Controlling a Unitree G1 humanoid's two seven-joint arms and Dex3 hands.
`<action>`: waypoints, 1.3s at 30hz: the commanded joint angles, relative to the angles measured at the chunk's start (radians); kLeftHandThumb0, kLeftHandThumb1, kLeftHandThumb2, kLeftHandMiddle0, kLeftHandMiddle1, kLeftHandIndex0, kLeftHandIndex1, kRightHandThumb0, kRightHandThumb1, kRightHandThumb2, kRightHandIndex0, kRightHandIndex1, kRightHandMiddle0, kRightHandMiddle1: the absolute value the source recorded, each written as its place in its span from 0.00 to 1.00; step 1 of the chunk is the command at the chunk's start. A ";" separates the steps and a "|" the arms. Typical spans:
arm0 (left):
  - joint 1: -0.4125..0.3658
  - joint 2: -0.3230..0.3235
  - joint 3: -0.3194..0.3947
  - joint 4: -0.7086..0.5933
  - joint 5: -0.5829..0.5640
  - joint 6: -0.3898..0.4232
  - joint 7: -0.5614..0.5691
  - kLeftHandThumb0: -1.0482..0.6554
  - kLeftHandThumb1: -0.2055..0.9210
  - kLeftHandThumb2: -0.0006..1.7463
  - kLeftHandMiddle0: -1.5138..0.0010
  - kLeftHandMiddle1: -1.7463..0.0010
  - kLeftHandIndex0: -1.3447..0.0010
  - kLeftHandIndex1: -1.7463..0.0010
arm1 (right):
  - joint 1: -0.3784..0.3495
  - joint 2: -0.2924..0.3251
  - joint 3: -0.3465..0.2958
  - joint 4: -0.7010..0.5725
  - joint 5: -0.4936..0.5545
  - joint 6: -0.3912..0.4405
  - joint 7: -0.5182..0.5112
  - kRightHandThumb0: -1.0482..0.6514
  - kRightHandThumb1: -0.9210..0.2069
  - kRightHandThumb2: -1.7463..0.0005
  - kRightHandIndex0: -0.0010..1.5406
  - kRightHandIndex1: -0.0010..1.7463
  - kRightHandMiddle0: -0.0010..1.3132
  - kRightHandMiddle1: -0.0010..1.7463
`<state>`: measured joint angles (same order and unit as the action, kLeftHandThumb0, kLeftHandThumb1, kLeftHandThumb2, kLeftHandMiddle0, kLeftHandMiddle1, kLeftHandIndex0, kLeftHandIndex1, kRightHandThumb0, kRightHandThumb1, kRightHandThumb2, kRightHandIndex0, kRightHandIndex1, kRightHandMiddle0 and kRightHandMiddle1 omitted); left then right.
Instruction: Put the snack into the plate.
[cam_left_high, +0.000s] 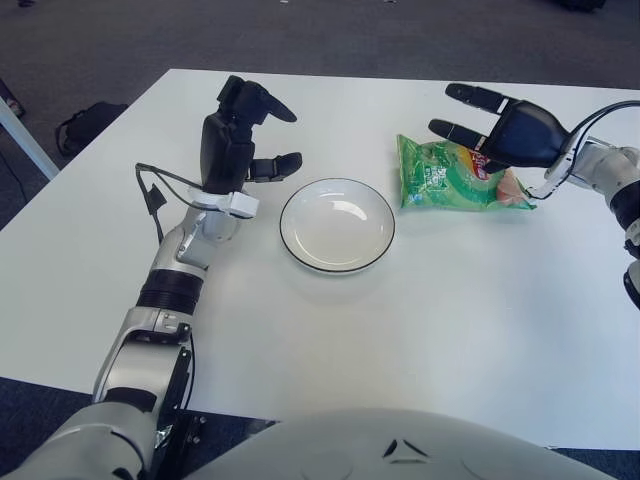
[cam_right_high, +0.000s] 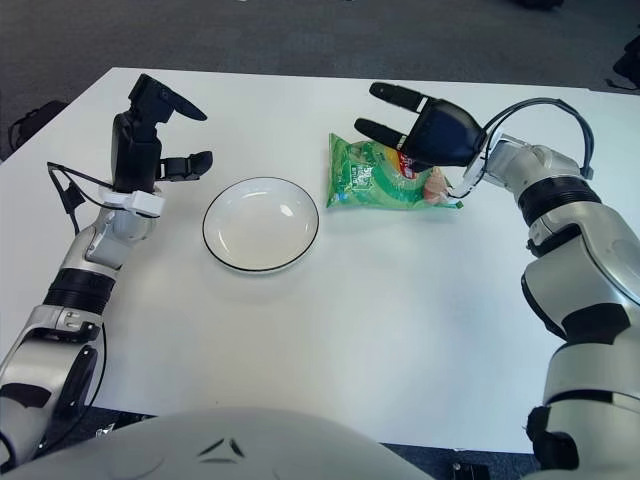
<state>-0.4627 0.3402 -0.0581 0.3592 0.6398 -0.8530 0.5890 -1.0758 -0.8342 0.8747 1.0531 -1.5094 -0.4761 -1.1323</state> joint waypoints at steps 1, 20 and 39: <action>-0.003 0.012 -0.005 0.009 0.008 -0.012 -0.002 0.61 0.73 0.50 0.70 0.16 0.76 0.00 | -0.016 0.005 -0.016 0.016 0.045 0.008 0.001 0.24 0.17 0.66 0.01 0.00 0.00 0.10; 0.003 0.004 -0.017 0.024 0.020 -0.016 0.004 0.61 0.66 0.55 0.66 0.15 0.73 0.01 | 0.107 -0.012 -0.328 -0.099 0.646 -0.220 0.634 0.09 0.00 0.74 0.05 0.01 0.00 0.21; -0.021 0.000 -0.021 0.084 0.021 -0.033 0.029 0.61 0.50 0.71 0.60 0.01 0.68 0.08 | 0.386 -0.006 -0.578 -0.670 0.921 0.142 1.231 0.06 0.00 0.61 0.15 0.06 0.00 0.36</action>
<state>-0.4644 0.3347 -0.0797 0.4256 0.6491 -0.8807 0.5995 -0.7406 -0.8496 0.3375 0.4719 -0.6089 -0.4194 0.0424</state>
